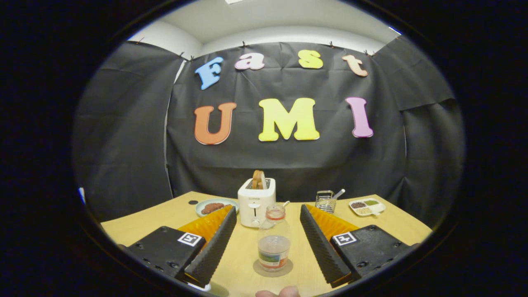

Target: Take the bottle from table, then pour the juice into the cup, finally place the bottle on the coaster

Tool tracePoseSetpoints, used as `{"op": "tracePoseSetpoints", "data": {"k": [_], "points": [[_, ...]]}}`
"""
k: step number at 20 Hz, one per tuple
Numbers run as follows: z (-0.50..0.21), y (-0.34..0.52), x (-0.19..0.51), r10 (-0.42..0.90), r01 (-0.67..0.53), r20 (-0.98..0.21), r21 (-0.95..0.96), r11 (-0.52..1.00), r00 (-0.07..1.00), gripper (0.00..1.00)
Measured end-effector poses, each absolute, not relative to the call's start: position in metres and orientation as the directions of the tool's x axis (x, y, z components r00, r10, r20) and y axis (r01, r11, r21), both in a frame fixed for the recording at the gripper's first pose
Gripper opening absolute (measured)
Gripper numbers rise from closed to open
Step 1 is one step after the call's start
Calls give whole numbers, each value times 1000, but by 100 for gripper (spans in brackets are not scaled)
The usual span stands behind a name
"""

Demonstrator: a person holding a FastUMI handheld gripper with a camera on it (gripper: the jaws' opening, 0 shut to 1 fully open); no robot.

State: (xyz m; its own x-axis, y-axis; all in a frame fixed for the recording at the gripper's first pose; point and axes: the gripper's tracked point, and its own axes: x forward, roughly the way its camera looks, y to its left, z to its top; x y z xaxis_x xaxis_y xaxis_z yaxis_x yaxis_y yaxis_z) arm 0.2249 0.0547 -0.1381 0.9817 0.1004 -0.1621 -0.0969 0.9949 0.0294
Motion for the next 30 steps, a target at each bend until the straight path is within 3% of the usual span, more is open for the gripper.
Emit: {"op": "tracePoseSetpoints", "data": {"k": [7,12,22,30], "points": [[-32,22,156,-4,2,-64,-21,1000,998,99],[10,18,98,-1,1,-27,-19,1000,1000,99],[29,3,17,-46,46,-5,-31,998,999,99],[24,-10,-7,-70,70,2,-5,998,998,99]]}}
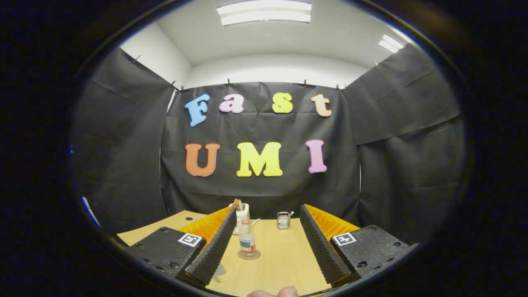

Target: Take the bottle from table, then pour the juice into the cup, finally place the bottle on the coaster

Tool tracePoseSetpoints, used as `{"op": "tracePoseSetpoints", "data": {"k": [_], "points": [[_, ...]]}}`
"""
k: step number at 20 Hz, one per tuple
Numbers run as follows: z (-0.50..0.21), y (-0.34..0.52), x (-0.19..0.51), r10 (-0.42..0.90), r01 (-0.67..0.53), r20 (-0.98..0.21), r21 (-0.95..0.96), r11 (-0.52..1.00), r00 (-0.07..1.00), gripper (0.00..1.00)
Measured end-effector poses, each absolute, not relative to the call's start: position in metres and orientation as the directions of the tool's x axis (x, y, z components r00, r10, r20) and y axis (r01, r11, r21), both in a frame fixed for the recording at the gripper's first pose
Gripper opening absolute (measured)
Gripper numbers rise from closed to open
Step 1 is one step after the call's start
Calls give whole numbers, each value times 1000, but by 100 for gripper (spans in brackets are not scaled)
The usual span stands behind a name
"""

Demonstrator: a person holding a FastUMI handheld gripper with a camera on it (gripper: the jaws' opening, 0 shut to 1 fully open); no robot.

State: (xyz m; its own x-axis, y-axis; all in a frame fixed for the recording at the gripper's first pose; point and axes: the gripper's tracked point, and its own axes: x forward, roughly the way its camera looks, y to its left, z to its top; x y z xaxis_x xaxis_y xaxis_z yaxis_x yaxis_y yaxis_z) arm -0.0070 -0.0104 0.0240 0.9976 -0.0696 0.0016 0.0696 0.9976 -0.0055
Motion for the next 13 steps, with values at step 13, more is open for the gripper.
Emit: {"op": "tracePoseSetpoints", "data": {"k": [13], "points": [[18,0,-10,-51,51,-4,-7,999,999,99]]}}
